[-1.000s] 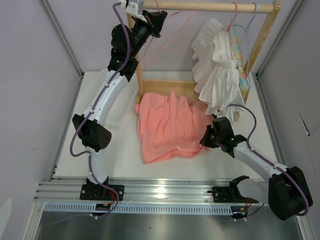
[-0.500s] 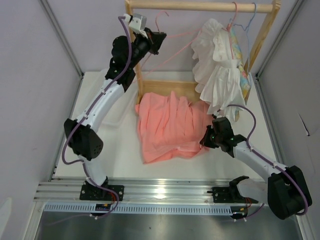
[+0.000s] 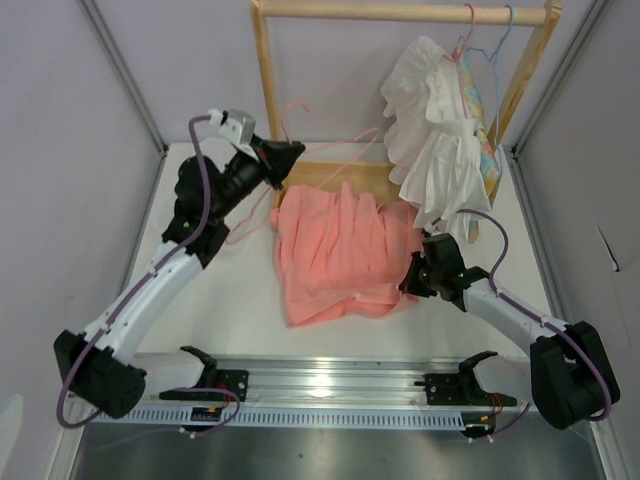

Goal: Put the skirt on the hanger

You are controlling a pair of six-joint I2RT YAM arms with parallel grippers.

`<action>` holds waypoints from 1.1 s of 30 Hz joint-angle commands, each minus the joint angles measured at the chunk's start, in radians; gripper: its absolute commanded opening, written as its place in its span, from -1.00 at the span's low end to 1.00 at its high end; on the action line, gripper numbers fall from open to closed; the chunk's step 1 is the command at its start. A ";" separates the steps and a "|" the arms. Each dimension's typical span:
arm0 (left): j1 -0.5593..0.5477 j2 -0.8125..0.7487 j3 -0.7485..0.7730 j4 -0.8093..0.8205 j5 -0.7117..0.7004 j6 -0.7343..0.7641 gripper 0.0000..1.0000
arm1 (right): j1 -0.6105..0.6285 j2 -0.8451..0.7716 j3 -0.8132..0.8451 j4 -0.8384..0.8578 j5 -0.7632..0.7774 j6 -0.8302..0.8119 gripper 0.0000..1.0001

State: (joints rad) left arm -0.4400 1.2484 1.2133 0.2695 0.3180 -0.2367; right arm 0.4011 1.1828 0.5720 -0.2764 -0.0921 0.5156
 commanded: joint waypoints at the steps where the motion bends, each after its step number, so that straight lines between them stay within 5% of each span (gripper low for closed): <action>1: -0.071 -0.154 -0.176 -0.002 0.015 -0.015 -1.00 | -0.007 0.021 0.042 0.008 -0.001 -0.026 -1.00; 7: -0.249 -0.319 -0.414 -0.076 -0.088 -0.070 -1.00 | -0.007 0.012 0.057 -0.013 0.012 -0.026 -1.00; 14: -0.350 -0.406 -0.517 -0.160 -0.152 -0.147 -1.00 | -0.007 0.003 0.066 -0.017 0.015 -0.016 -1.00; 33: -0.473 -0.305 -0.666 -0.029 -0.301 -0.334 -1.00 | -0.004 -0.032 0.063 -0.050 0.032 -0.014 -1.00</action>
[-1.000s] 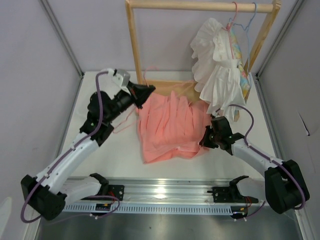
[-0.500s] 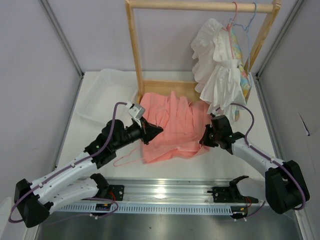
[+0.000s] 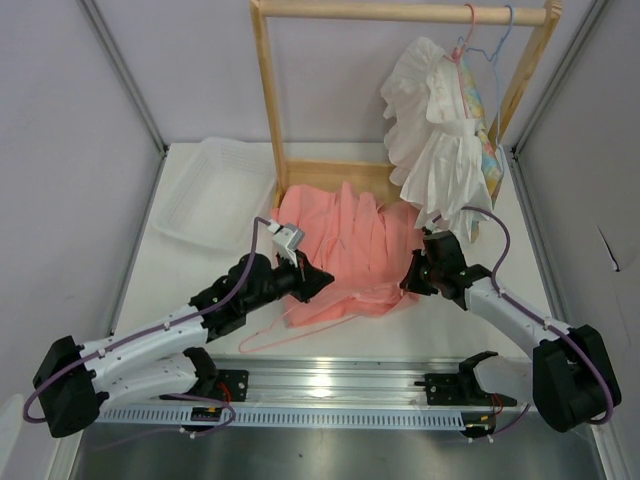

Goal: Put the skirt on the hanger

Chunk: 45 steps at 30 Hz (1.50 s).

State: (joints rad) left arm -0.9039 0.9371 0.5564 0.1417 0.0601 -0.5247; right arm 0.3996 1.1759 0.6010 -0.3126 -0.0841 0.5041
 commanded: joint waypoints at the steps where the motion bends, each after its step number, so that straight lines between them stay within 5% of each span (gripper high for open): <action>1: -0.010 0.011 -0.010 0.110 -0.043 -0.049 -1.00 | -0.004 -0.027 0.034 -0.016 0.024 -0.004 -1.00; 45: -0.030 0.154 -0.049 0.311 -0.092 -0.115 -1.00 | 0.036 -0.027 0.033 -0.029 0.032 0.002 -1.00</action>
State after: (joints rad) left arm -0.9249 1.0843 0.5083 0.3458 0.0036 -0.6140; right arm 0.4267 1.1625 0.6010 -0.3313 -0.0654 0.5041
